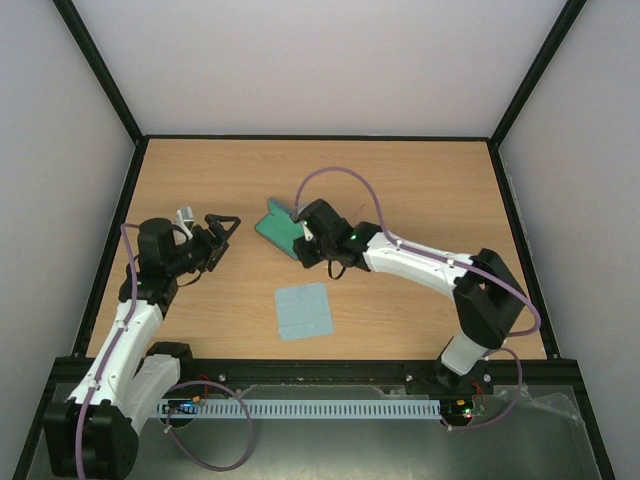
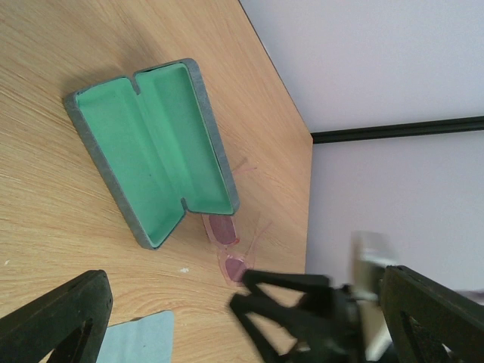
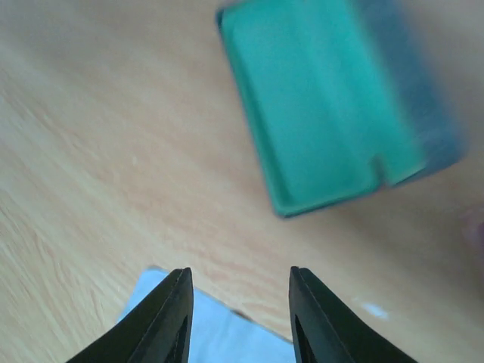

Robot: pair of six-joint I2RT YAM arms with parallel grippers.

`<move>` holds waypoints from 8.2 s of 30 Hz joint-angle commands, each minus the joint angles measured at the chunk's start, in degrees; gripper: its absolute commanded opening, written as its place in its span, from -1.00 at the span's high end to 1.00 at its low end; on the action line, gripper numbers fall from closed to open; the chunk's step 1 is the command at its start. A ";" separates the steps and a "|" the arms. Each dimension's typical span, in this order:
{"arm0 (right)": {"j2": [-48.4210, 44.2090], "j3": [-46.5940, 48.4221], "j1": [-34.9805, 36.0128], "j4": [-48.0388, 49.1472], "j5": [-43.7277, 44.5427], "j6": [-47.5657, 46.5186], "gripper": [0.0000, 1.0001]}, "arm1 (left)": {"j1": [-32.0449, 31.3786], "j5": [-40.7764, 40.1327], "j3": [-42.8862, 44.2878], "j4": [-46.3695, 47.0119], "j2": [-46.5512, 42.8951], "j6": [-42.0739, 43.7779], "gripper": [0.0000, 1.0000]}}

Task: Organize the sunglasses
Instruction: Adjust the sunglasses case at the center of the board, then fold the glasses cleaning cloth at the center of the board.

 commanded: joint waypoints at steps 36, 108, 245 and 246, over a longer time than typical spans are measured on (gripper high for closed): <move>22.42 7.29 1.89 -1.38 20.42 12.31 0.13 | -0.22 -0.64 -1.85 -0.79 -2.73 1.67 -0.99; 4.65 -9.43 -2.20 -4.50 -5.39 7.08 0.54 | -25.72 -27.87 2.34 -8.24 19.81 13.02 -0.99; -2.20 -16.35 -0.56 -2.70 0.26 8.55 0.97 | -40.04 -33.10 16.32 -11.99 41.67 24.02 0.95; -2.29 -16.46 -0.54 -2.70 0.23 8.63 0.97 | -40.01 -33.10 16.26 -12.01 41.43 23.95 0.95</move>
